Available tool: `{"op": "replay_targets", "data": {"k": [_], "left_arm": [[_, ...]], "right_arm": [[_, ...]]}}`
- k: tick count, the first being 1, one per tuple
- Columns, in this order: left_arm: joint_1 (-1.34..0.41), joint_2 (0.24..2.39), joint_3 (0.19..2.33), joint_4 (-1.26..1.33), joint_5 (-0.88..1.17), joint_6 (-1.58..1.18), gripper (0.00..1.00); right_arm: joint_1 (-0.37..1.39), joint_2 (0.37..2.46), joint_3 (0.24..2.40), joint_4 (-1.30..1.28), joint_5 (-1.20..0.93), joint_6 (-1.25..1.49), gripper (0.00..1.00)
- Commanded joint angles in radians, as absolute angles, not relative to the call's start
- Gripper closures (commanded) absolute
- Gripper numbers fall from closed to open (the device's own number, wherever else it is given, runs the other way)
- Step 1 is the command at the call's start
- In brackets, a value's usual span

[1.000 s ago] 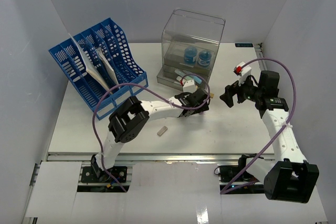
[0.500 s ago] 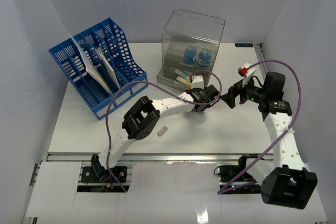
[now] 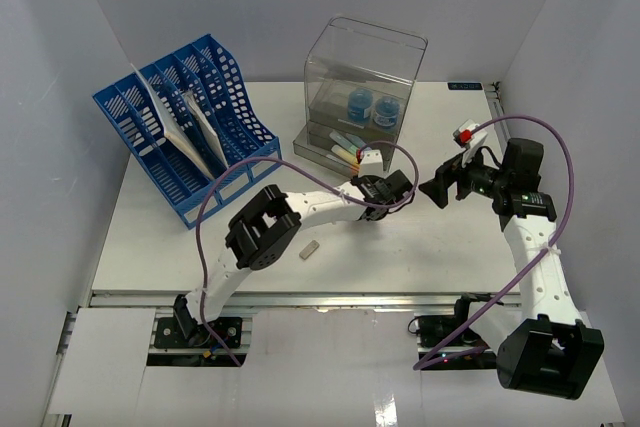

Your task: Organize the desk

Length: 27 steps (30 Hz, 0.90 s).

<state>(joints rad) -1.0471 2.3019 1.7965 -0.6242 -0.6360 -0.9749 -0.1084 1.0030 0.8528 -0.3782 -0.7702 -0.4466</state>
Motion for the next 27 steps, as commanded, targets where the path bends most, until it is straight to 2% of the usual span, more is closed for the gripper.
{"op": "replay_targets", "data": {"k": [1,5,15,21,24,27], "left_arm": [[-1.073,2.242,1.615,-0.691,-0.505,-1.005,0.74],[-1.089,2.116,1.47,-0.594,-0.468,-0.987,0.81],[-1.092,1.734,1.147,-0.396,-0.376,-0.976,0.86],[-0.907,1.417,0.934,-0.144,-0.229,-1.064,0.88],[-0.788,1.372,0.896,-0.013,-0.16,-1.109,0.91],[-0.711,1.414,0.977,0.04,-0.13,-1.141,0.91]], "right_arm": [[-0.116,1.008,0.849,-0.333,-0.794,-0.432,0.02],[-0.118,1.018,0.847,-0.333,-0.795,-0.434,0.02],[-0.126,1.026,0.842,-0.331,-0.799,-0.437,0.02],[-0.127,1.033,0.838,-0.327,-0.805,-0.435,0.02],[-0.131,1.035,0.834,-0.323,-0.811,-0.43,0.03],[-0.132,1.038,0.829,-0.321,-0.81,-0.431,0.03]]}}
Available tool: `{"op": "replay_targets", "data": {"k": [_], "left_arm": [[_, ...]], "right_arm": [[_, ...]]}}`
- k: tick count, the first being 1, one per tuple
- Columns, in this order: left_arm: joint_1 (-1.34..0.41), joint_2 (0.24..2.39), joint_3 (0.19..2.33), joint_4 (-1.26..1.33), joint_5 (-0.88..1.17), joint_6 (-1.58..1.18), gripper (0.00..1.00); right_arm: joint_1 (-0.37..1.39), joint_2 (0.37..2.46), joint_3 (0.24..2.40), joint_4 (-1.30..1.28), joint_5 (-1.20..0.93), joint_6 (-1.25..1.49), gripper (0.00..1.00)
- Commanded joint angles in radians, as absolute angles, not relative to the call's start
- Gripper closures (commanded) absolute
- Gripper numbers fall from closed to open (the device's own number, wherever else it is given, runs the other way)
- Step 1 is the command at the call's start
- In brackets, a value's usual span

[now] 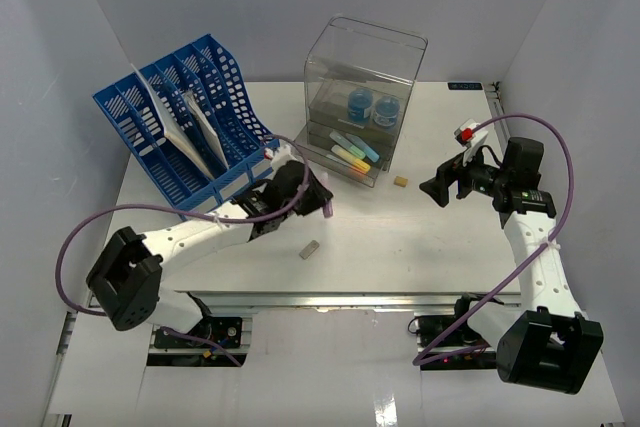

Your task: Organize the desk

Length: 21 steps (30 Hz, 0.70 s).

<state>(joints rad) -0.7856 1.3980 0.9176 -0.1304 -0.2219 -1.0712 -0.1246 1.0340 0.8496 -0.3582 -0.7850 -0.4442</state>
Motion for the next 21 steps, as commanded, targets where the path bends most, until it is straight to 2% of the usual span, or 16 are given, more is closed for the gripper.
{"op": "replay_targets", "data": {"k": [1,7,11,17,19,21], "left_arm": [[-0.697,1.445,1.012,0.046,-0.125,-1.148,0.91],[-0.641,1.669,1.194,0.056,-0.106,-1.211,0.91],[-0.625,1.781,1.277,0.087,-0.063,-1.264,0.82],[-0.615,1.86,1.333,0.161,0.003,-1.249,0.5],[-0.615,1.868,1.34,0.2,0.064,-1.207,0.32],[-0.615,1.852,1.327,0.253,0.104,-1.173,0.21]], "right_arm": [[-0.132,1.039,0.828,-0.321,-0.809,-0.431,0.03],[-0.133,1.042,0.827,-0.319,-0.804,-0.434,0.03],[-0.135,1.045,0.824,-0.32,-0.803,-0.443,0.03],[-0.135,1.048,0.818,-0.352,-0.869,-0.515,0.02],[-0.135,1.061,0.826,-0.416,-0.954,-0.6,0.02],[-0.134,1.071,0.831,-0.476,-1.024,-0.688,0.02]]}}
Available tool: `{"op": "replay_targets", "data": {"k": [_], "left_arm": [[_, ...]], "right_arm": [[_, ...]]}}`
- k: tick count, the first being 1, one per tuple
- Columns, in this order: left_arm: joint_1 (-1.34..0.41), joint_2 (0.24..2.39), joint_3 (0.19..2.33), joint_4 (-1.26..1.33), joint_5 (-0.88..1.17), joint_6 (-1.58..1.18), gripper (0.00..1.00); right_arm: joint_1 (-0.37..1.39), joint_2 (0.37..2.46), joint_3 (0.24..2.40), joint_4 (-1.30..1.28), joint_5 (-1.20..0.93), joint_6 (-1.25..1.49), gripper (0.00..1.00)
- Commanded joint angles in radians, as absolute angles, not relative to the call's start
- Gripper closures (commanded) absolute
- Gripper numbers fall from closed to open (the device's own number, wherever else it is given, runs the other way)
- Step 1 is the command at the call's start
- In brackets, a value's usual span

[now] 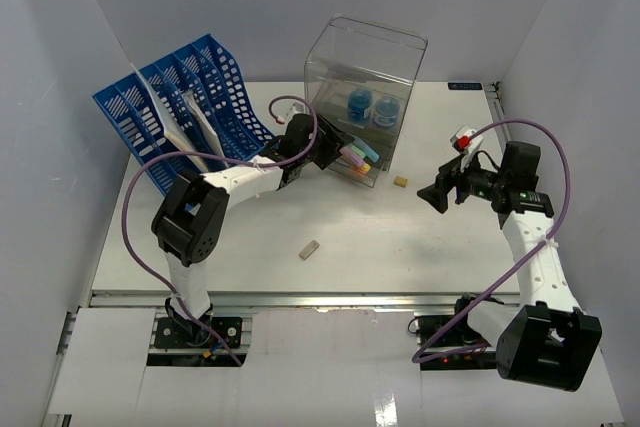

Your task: Organize the desk

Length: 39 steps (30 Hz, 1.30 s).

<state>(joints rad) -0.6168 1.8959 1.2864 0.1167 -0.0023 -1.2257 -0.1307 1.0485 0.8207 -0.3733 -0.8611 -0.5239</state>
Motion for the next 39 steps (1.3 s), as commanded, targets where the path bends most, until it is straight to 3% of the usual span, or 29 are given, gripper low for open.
{"op": "replay_targets", "data": {"k": [1,3,7,11,14,16,18,22,25,33,37,38,39], "left_arm": [[-0.615,1.84,1.316,0.287,0.127,-1.152,0.14],[-0.615,1.805,1.261,0.351,0.161,-1.081,0.02],[-0.615,1.68,1.154,0.447,0.231,-0.904,0.02],[-0.615,1.465,1.001,0.417,0.206,-0.731,0.02],[-0.615,1.298,0.81,0.377,0.111,-0.678,0.02],[-0.615,1.134,0.672,0.375,0.046,-0.683,0.02],[-0.617,1.057,0.558,0.354,0.023,-0.702,0.02],[-0.612,0.83,0.389,0.274,-0.103,-0.766,0.02],[-0.612,0.706,0.308,0.243,-0.118,-0.788,0.02],[-0.611,0.663,0.202,0.308,-0.042,-0.826,0.02],[-0.611,0.73,0.185,0.395,-0.006,-0.847,0.02],[-0.611,0.75,0.185,0.422,0.002,-0.85,0.02],[-0.611,0.794,0.189,0.448,0.024,-0.853,0.02]], "right_arm": [[-0.133,1.075,0.833,-0.509,-1.061,-0.742,0.02],[-0.118,1.077,0.834,-0.604,-1.146,-0.915,0.04],[-0.034,1.074,0.859,-0.858,-1.19,-1.458,0.02],[0.211,1.073,0.876,-0.636,-0.947,-1.277,0.04],[0.401,1.139,0.899,-0.465,-0.741,-1.142,0.17],[0.483,1.215,0.936,-0.381,-0.656,-1.052,0.37],[0.538,1.308,0.992,-0.326,-0.605,-0.975,0.47],[0.629,1.51,1.136,-0.295,-0.436,-0.877,0.77],[0.678,1.652,1.242,-0.302,-0.317,-0.833,0.85],[0.694,1.925,1.462,-0.259,0.121,-0.713,0.8],[0.67,1.932,1.483,-0.224,0.22,-0.708,0.61],[0.665,1.929,1.479,-0.211,0.235,-0.715,0.54],[0.663,1.931,1.483,-0.211,0.267,-0.727,0.36]]}}
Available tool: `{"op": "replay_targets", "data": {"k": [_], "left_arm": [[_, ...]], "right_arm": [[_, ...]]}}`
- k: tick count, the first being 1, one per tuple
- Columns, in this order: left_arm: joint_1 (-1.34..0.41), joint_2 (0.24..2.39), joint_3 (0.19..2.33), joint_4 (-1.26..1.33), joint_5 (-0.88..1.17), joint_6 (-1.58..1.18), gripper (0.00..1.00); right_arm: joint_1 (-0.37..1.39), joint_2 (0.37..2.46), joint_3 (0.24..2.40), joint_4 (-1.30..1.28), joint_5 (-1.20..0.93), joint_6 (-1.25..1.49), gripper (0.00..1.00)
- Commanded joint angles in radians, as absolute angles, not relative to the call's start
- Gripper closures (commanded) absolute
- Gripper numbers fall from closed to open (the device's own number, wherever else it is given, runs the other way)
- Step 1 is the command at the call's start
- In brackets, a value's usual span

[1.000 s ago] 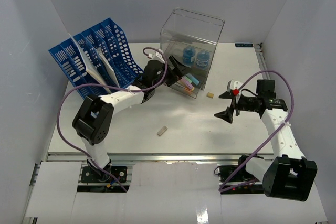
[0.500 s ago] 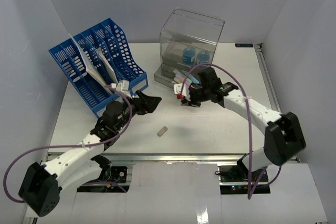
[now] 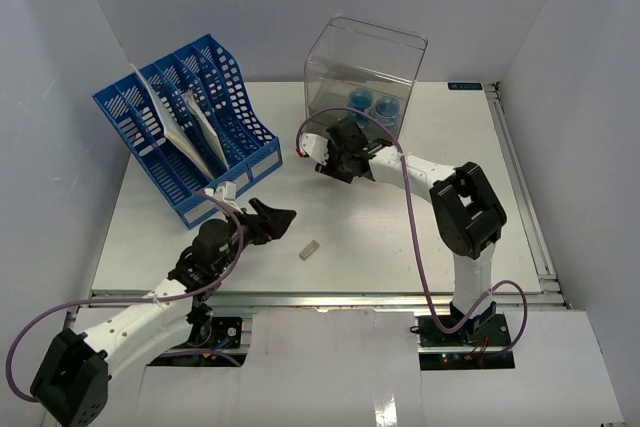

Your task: Organize the desk

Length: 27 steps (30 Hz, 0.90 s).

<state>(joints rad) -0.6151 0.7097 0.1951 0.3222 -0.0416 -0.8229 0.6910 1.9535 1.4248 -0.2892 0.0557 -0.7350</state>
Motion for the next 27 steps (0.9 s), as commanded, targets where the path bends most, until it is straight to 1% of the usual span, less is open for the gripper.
{"op": "replay_targets", "data": {"k": [1,2,6,7,9,12,15,16,19,22,24,26,27], "left_arm": [[-0.611,0.839,0.195,0.485,0.047,-0.854,0.02],[-0.612,0.885,0.203,0.533,0.07,-0.854,0.02],[-0.611,1.084,0.266,0.708,0.14,-0.848,0.02],[-0.611,1.086,0.29,0.709,0.155,-0.848,0.02],[-0.612,1.222,0.372,0.755,0.196,-0.847,0.02],[-0.615,1.361,0.449,0.8,0.219,-0.864,0.02],[-0.621,1.468,0.497,0.846,0.213,-0.871,0.02],[-0.624,1.521,0.516,0.856,0.207,-0.873,0.02],[-0.633,1.639,0.596,0.865,0.192,-0.889,0.03],[-0.64,1.761,0.718,0.884,0.189,-0.935,0.15],[-0.64,1.849,0.797,0.89,0.193,-0.971,0.27],[-0.641,1.95,0.9,0.887,0.187,-1.004,0.43],[-0.642,1.993,0.944,0.885,0.171,-1.014,0.47]], "right_arm": [[0.661,1.937,1.487,-0.213,0.296,-0.749,0.23],[0.659,1.944,1.489,-0.216,0.319,-0.778,0.15],[0.632,1.957,1.489,-0.216,0.284,-0.798,0.07],[0.626,1.957,1.489,-0.216,0.281,-0.798,0.06],[0.613,1.95,1.483,-0.219,0.257,-0.787,0.05],[0.607,1.9,1.44,-0.255,0.17,-0.769,0.05],[0.596,1.746,1.385,-0.328,0.001,-0.74,0.07],[0.584,1.686,1.35,-0.34,-0.099,-0.73,0.07],[0.535,1.503,1.22,-0.349,-0.243,-0.705,0.08],[0.44,1.318,1.064,-0.353,-0.403,-0.69,0.1],[0.342,1.23,0.989,-0.349,-0.55,-0.684,0.12],[0.274,1.129,0.909,-0.348,-0.619,-0.684,0.13],[0.252,1.083,0.883,-0.345,-0.654,-0.687,0.13]]}}
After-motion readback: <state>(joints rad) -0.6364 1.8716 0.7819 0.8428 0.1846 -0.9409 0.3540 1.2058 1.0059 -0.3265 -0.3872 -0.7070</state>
